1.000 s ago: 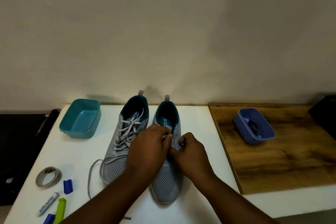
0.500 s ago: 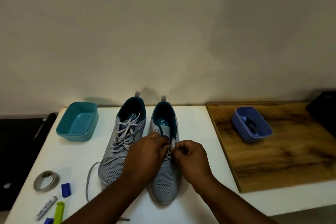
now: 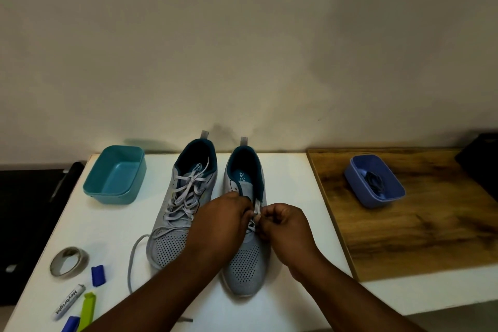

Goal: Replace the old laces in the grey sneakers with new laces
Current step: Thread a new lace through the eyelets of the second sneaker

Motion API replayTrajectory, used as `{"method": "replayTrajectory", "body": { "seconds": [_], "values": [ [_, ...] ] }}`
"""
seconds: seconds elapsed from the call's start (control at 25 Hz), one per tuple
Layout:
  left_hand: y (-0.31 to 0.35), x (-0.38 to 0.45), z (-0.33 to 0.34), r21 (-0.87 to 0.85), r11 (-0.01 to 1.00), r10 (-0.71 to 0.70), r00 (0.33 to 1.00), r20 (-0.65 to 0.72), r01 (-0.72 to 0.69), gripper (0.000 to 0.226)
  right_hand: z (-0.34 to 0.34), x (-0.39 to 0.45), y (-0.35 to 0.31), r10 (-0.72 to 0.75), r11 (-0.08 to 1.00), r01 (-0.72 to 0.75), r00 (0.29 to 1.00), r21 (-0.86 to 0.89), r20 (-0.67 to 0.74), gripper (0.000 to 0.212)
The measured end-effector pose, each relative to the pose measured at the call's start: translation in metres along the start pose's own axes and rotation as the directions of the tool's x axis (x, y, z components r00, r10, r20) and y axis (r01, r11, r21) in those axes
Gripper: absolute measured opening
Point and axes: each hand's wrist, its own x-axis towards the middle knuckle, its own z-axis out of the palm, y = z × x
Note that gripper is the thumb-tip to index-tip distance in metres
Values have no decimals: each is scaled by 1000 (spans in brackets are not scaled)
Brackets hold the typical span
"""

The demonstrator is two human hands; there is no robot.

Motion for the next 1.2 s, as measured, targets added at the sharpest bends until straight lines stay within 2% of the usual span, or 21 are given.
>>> {"method": "replayTrajectory", "body": {
  "seconds": [0.24, 0.4, 0.44, 0.56, 0.6, 0.68, 0.72, 0.76, 0.8, 0.84, 0.88, 0.92, 0.96, 1.0, 1.04, 1.08, 1.12, 1.2],
  "values": [
    [4, 1, 3, 8, 999, -52, 999, 1, 52, 15, -1, 1, 0, -62, 993, 64, 998, -101, 25, 6],
    [4, 3, 1, 17, 999, -30, 1000, -2, 30, 13, -12, 4, -7, 25, 998, -35, 985, 55, 168, 19],
    [5, 3, 0, 20, 999, -25, 1000, -3, 25, 14, -15, 6, -6, 2, 1000, -7, 987, 25, 163, 19],
    [3, 0, -6, 28, 1000, -10, 1000, 20, 9, 23, -17, 8, -6, -144, 958, 171, 981, -229, 130, 18],
    [2, -1, -11, 54, 999, -9, 1000, 22, 8, 31, -17, 9, -9, -177, 941, 195, 980, -275, 91, 19],
    [3, -1, -21, 157, 988, -7, 1000, 25, 3, 54, -28, 22, -3, -190, 952, 153, 974, -265, -122, 19],
    [6, -1, -25, 208, 978, -8, 999, 34, 1, 64, -42, 31, -3, -115, 988, 81, 954, -132, -278, 18],
    [9, -1, -28, 239, 971, -15, 999, 47, 3, 70, -60, 41, -4, 25, 996, 11, 910, 86, -415, 18],
    [11, -1, -29, 248, 969, -20, 998, 61, 5, 73, -77, 46, -6, 179, 961, -33, 829, 273, -529, 21],
    [13, -1, -30, 243, 970, -20, 997, 72, 2, 75, -92, 46, -6, 258, 938, -39, 746, 345, -614, 23],
    [13, -1, -30, 231, 973, -15, 997, 81, -4, 75, -98, 42, -8, 211, 968, -49, 695, 247, -688, 22],
    [12, -1, -30, 212, 977, -11, 996, 84, -7, 74, -95, 36, -12, 23, 1000, -21, 723, 11, -691, 22],
    [11, -1, -29, 193, 981, -10, 996, 86, -7, 72, -84, 28, -14, -209, 961, 71, 817, -267, -538, 23],
    [11, -1, -29, 177, 984, -9, 996, 84, -6, 70, -67, 19, -19, -353, 875, 213, 895, -435, -273, 22],
    [11, -1, -28, 169, 986, -7, 997, 79, -6, 67, -51, 16, -15, -374, 799, 318, 927, -510, -9, 20],
    [11, -1, -27, 167, 986, -6, 997, 74, -7, 65, -38, 13, -13, -350, 745, 371, 925, -554, 148, 17],
    [11, -1, -26, 172, 985, -4, 998, 70, -8, 63, -32, 16, -10, -348, 722, 391, 918, -571, 188, 13],
    [10, -2, -26, 189, 982, -2, 998, 66, -10, 61, -36, 24, -9, -390, 682, 401, 907, -611, 160, 6]
  ]
}}
